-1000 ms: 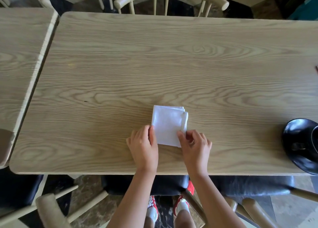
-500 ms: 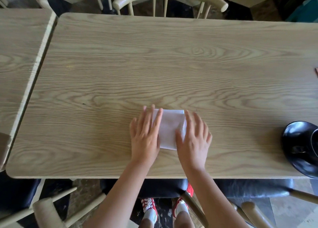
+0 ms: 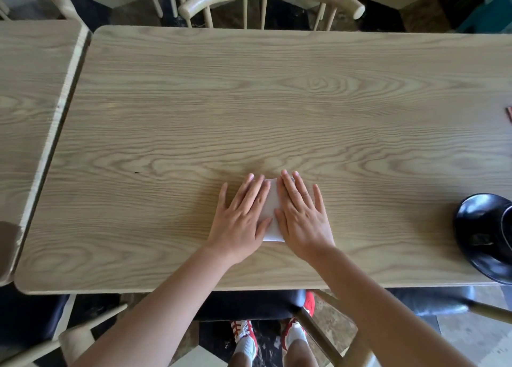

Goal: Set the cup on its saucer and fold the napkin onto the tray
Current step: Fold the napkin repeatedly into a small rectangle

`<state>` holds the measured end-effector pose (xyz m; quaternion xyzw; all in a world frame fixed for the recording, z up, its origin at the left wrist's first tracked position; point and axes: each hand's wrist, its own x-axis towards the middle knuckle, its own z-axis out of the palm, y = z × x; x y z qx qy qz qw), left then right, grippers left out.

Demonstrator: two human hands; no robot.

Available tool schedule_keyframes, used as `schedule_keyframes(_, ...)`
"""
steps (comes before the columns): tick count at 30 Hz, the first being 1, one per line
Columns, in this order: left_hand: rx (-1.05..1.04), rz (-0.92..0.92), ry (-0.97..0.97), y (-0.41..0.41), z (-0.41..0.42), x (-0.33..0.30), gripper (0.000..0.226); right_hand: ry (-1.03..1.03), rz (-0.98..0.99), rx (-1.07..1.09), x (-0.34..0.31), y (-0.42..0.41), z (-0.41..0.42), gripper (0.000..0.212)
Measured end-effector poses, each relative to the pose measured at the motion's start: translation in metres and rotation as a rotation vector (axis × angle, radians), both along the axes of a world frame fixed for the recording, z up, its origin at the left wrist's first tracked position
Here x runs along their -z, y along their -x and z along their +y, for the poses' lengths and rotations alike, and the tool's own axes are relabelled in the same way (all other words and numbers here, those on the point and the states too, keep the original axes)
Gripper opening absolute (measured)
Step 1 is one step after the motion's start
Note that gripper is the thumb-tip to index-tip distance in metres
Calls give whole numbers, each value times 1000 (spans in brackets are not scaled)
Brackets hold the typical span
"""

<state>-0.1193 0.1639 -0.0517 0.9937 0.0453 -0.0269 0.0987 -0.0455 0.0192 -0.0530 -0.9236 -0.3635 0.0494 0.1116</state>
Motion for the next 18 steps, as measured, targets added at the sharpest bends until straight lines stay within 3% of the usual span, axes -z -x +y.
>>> schedule_keyframes(3,-71,22,-32,13,-14,-3,67,88,-107,-244,-2,-23,-9,53)
schedule_keyframes(5,-101,50,-68,26,-23,-6,70,156,-201,-286,-6,-32,-11,55)
schedule_keyframes(8,-85,34,-124,42,-28,-15,67,169,-259,-43,-16,-22,-12,61)
schedule_keyframes(11,-93,-132,-81,40,-26,-23,55,108,-188,170,-15,10,-17,62)
schedule_keyframes(14,76,-190,-23,19,-25,-20,59,70,-61,213,-2,38,-21,62)
schedule_keyframes(18,175,-73,-6,3,-20,-3,56,39,36,190,3,39,-22,59)
